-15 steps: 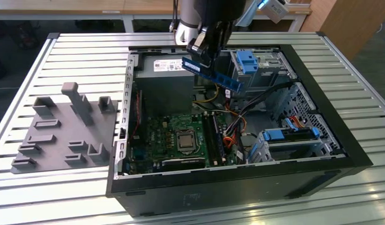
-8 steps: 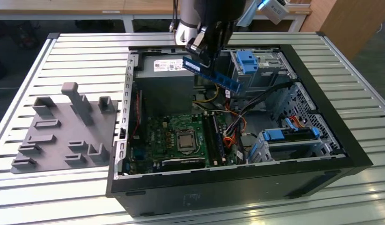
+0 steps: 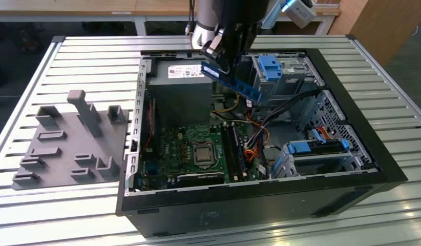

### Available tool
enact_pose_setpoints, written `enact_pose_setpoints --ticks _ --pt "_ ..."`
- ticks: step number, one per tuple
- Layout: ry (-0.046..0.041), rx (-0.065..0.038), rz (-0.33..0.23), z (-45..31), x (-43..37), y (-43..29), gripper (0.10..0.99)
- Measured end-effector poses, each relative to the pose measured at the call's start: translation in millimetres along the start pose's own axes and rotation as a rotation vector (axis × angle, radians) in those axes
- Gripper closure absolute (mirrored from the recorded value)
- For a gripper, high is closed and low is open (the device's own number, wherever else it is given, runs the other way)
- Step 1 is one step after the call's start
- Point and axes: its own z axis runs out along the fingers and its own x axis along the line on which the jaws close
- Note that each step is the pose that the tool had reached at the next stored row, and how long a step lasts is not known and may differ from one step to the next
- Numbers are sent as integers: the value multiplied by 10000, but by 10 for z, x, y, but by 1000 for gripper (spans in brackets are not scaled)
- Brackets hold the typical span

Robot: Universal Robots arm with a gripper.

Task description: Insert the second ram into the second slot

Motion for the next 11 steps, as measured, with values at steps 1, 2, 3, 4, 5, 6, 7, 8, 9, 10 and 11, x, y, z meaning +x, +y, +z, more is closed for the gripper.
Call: enact_pose_setpoints --ticks 1,2,3,4,5,6,7,8,9,10,11 --pt "-2 3 118 0 0 0 949" --pt "-5 6 232 0 0 0 949" --pt "-8 9 344 1 0 0 949" --pt "-11 12 459 1 0 0 949" --pt "-14 14 570 1 0 0 949" --pt "-17 17 683 1 0 0 949" --pt "-21 19 798 1 0 0 949" --pt "-25 20 915 2 0 0 949" --pt "-28 22 1026 1 0 0 949" --pt "-32 24 1125 2 0 0 949" --pt "-34 25 1216 2 0 0 949"
